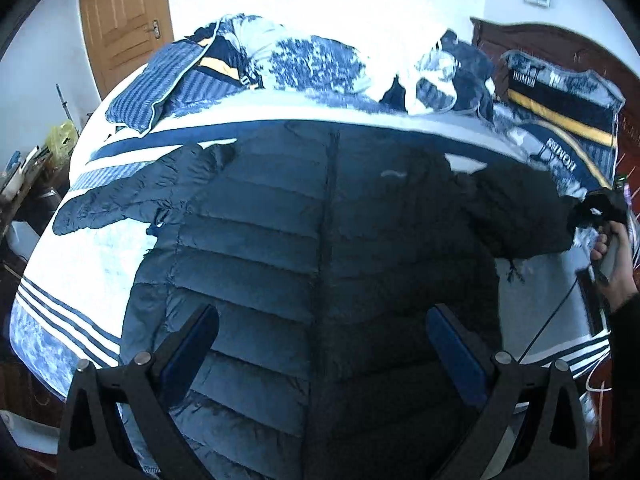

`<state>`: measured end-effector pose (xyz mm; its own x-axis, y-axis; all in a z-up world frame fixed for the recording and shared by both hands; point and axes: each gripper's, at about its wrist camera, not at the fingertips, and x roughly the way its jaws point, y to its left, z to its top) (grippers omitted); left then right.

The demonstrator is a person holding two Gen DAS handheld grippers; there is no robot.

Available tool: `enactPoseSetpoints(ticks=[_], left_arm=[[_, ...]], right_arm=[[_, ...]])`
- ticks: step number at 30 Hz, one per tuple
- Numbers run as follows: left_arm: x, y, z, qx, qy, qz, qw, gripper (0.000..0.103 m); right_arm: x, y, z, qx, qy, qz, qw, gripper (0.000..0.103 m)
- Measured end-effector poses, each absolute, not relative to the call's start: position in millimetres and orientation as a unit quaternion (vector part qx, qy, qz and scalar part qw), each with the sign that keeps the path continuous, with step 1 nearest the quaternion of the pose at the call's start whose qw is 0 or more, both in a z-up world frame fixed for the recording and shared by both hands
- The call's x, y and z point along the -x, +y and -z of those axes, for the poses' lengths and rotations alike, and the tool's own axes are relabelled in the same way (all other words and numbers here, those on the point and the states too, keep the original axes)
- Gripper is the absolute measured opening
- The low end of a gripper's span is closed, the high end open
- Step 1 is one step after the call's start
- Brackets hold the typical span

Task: Fold large clothes

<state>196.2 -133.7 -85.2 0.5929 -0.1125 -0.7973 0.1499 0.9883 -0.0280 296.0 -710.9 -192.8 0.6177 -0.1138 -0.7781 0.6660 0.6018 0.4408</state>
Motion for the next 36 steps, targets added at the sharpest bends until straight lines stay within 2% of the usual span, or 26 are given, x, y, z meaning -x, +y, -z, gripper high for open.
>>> enactPoseSetpoints(ticks=[6,8,11,14,19,23,30,33,36], left_arm=[[-179,-111,61,0.01,0.423,0.08,0.903,0.103],[-171,-101,54,0.017,0.412,0.078,0.908,0.103],[-168,-85,51,0.029,0.411,0.067,0.909,0.103],[-170,-66,53,0.044,0.421,0.057,0.904,0.103],[-170,-29,58,0.071,0.422,0.027,0.904,0.103],[-174,-2,70,0.097,0.433,0.007,0.896,0.103],[-179,28,85,0.121,0.45,-0.011,0.885,0.103],[-184,34,87,0.126,0.452,-0.011,0.883,0.103],[-194,38,97,0.146,0.467,0.001,0.872,0.103]], right_arm=[[-275,-591,39,-0.261,0.283,0.143,0.912,0.003],[-269,-548,7,-0.243,0.272,0.104,0.925,0.003],[-265,-466,-33,-0.16,0.252,0.036,0.954,0.003],[-262,-372,-44,-0.07,0.253,-0.036,0.964,0.003],[-275,-252,-7,-0.035,0.299,-0.13,0.945,0.003],[-296,-179,61,-0.037,0.363,-0.166,0.916,0.003],[-354,-144,167,-0.099,0.447,-0.128,0.88,0.003],[-367,-133,211,-0.094,0.487,-0.113,0.861,0.007],[-359,-134,229,-0.129,0.546,-0.169,0.81,0.011]])
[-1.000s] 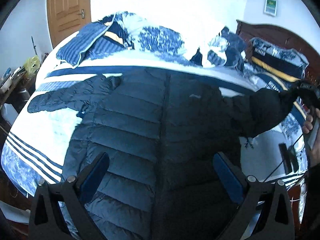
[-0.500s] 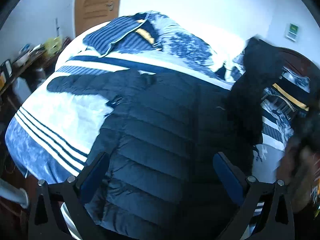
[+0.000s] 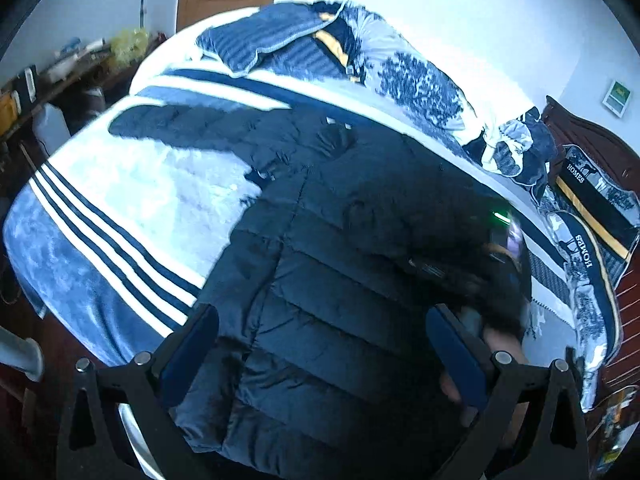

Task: Fold large clothes

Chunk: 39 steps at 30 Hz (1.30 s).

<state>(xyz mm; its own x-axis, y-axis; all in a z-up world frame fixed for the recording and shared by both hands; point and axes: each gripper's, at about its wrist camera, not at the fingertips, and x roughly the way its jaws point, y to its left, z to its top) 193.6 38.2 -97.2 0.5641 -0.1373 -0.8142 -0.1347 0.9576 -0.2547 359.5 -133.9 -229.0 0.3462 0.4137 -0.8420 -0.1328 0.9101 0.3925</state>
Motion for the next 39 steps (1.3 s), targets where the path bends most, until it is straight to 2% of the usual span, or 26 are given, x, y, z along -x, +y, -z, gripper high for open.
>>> enactPoseSetpoints(ticks=[1,3,4,5,6,7,14,20,22,25,27,28,29,30,31,32,34,35,38,39], left_arm=[[-196,38,101,0.155,0.471,0.004,0.868,0.103],[-207,37,114,0.183,0.48,0.028,0.858,0.103],[-214,35,122,0.196,0.484,0.04,0.852,0.103],[-222,32,132,0.206,0.491,0.044,0.845,0.103],[-230,29,142,0.218,0.5,0.048,0.837,0.103],[-237,24,152,0.23,0.508,0.058,0.828,0.103],[-232,-19,177,0.266,0.526,0.093,0.803,0.103],[-218,-69,226,0.354,0.55,0.127,0.745,0.103],[-237,-64,247,0.367,0.56,0.116,0.734,0.102],[-264,-22,279,0.411,0.527,0.059,0.741,0.102],[-273,3,284,0.424,0.5,0.029,0.755,0.098],[-279,13,281,0.416,0.485,0.019,0.769,0.083],[-284,16,280,0.406,0.484,0.015,0.775,0.049],[-291,19,278,0.396,0.488,0.016,0.778,0.029],[-297,20,275,0.404,0.489,0.038,0.772,0.014],[-301,21,272,0.409,0.484,0.051,0.772,0.012],[-310,26,251,0.392,0.456,0.053,0.797,0.011],[-321,30,234,0.377,0.431,0.064,0.817,0.01],[-349,41,195,0.352,0.371,0.103,0.853,0.009],[-356,41,185,0.336,0.357,0.113,0.864,0.009]], right_arm=[[-349,-145,224,-0.156,0.544,-0.186,0.803,0.011],[-323,-177,211,-0.202,0.536,-0.208,0.793,0.022],[-310,-194,205,-0.219,0.532,-0.209,0.791,0.042],[-299,-213,201,-0.235,0.522,-0.204,0.794,0.071],[-283,-236,192,-0.254,0.503,-0.192,0.804,0.081],[-268,-262,185,-0.274,0.484,-0.178,0.812,0.085],[-234,-391,196,-0.378,0.452,-0.085,0.804,0.085],[-259,-421,229,-0.459,0.451,-0.063,0.763,0.084],[-261,-424,233,-0.476,0.452,-0.058,0.752,0.084],[-267,-432,250,-0.514,0.442,-0.06,0.732,0.084],[-273,-440,255,-0.534,0.437,-0.049,0.722,0.083],[-275,-443,258,-0.544,0.432,-0.052,0.717,0.081],[-278,-445,260,-0.551,0.431,-0.055,0.713,0.074],[-279,-446,265,-0.553,0.43,-0.056,0.712,0.068],[-280,-447,265,-0.554,0.429,-0.058,0.711,0.052],[-281,-449,266,-0.557,0.428,-0.062,0.709,0.039],[-276,-456,265,-0.558,0.424,-0.062,0.71,0.032],[-278,-457,263,-0.556,0.421,-0.06,0.714,0.022],[-285,-453,258,-0.548,0.406,-0.065,0.728,0.006],[-281,-455,255,-0.542,0.405,-0.063,0.734,0.005]])
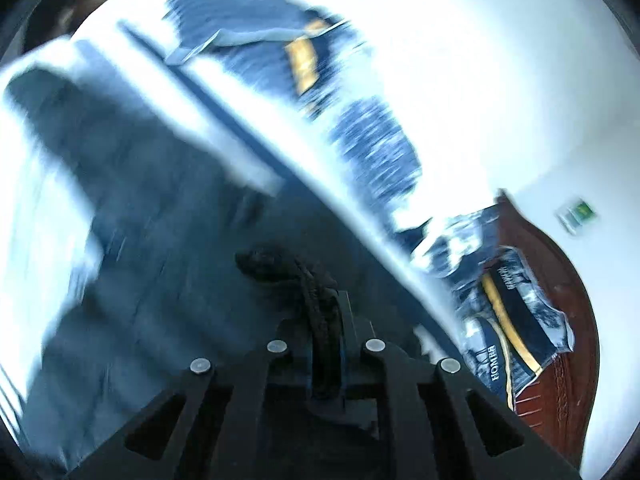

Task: Fold large clothes

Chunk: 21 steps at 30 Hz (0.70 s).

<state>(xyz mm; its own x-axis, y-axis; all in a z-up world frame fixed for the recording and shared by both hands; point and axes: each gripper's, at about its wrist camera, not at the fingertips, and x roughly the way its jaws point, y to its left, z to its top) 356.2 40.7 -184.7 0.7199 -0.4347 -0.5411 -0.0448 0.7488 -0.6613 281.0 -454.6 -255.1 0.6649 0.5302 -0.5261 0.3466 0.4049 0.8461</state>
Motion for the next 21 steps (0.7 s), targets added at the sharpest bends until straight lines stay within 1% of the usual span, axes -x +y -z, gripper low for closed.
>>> enactPoseSetpoints(ticks=[2,4,5,6,7,8,9,10,11,12,13,14,15,16,17,19,21], left_arm=[[-378,35,169,0.28,0.331,0.142,0.89,0.009],[-397,35,168,0.234,0.317,0.156,0.906,0.009],[-410,31,174,0.194,0.316,0.152,0.916,0.01],[-424,32,185,0.167,0.329,0.139,0.919,0.01],[-429,38,204,0.154,0.344,0.123,0.918,0.014],[-441,45,232,0.142,0.382,0.09,0.909,0.014],[-446,53,250,0.139,0.41,0.073,0.898,0.018],[-449,62,270,0.136,0.441,0.052,0.885,0.026],[-450,72,289,0.135,0.47,0.028,0.872,0.034],[-446,86,304,0.146,0.489,0.004,0.86,0.039],[-436,101,313,0.174,0.49,-0.008,0.854,0.05],[-429,108,316,0.195,0.487,-0.013,0.851,0.061],[-414,119,316,0.228,0.481,-0.021,0.846,0.065],[-405,123,312,0.243,0.477,-0.022,0.844,0.07],[-391,125,308,0.258,0.47,-0.02,0.844,0.072],[-368,122,299,0.284,0.455,-0.014,0.844,0.075],[-361,108,301,0.308,0.46,0.012,0.832,0.075]], right_arm=[[-285,-447,244,-0.522,0.397,-0.069,0.752,0.003],[-289,-438,239,-0.501,0.395,-0.065,0.767,0.003],[-292,-433,241,-0.496,0.396,-0.065,0.77,0.003],[-295,-428,251,-0.495,0.408,-0.066,0.764,0.003],[-300,-422,260,-0.497,0.419,-0.068,0.756,0.003],[-303,-416,270,-0.493,0.43,-0.067,0.753,0.003],[-306,-416,278,-0.485,0.441,-0.064,0.752,0.003],[-308,-412,284,-0.479,0.453,-0.06,0.749,0.007],[-309,-412,291,-0.48,0.459,-0.06,0.746,0.007],[-307,-414,296,-0.485,0.46,-0.064,0.741,0.007],[-305,-416,300,-0.495,0.459,-0.07,0.734,0.013],[-300,-418,300,-0.504,0.458,-0.073,0.729,0.03],[-299,-419,298,-0.506,0.454,-0.074,0.73,0.044],[-292,-421,289,-0.506,0.438,-0.074,0.739,0.072],[-286,-421,279,-0.499,0.425,-0.071,0.752,0.082],[-284,-419,263,-0.474,0.42,-0.069,0.77,0.082],[-282,-418,254,-0.466,0.408,-0.062,0.783,0.082]])
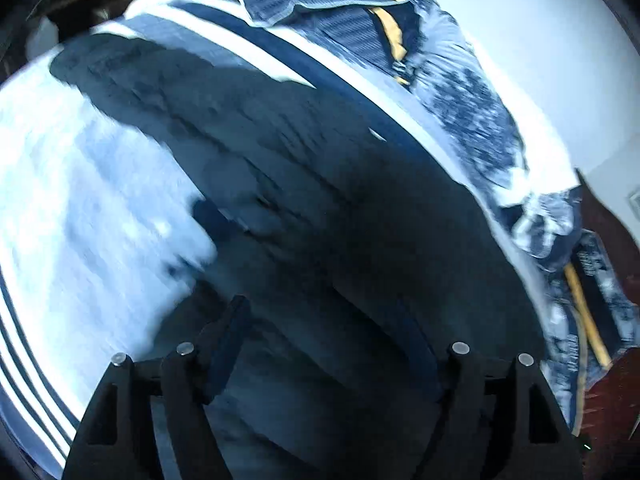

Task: Fold large clothes

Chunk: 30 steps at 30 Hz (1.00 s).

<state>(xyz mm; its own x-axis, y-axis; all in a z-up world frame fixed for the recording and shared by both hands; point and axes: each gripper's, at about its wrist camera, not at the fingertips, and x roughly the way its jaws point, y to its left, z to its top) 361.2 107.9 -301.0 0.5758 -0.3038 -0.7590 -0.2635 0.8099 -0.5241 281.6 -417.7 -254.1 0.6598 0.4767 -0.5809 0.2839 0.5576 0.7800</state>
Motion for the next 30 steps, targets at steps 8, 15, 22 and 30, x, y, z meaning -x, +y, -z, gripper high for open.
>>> enactPoseSetpoints(ticks=[8,15,22,30], left_arm=[[-440,58,329,0.263,0.473,0.043,0.84,0.006],[-450,52,334,0.214,0.498,0.0,0.84,0.01],[-344,91,264,0.2,0.439,-0.028,0.875,0.066],[-163,134,209,0.242,0.395,-0.072,0.883,0.08]], right_arm=[[-305,-434,295,-0.463,0.455,0.007,0.76,0.013],[-326,-432,308,-0.432,0.488,0.023,0.758,0.008],[-251,-429,259,-0.478,0.435,-0.002,0.763,0.076],[-156,-343,142,-0.374,0.386,-0.028,0.843,0.088]])
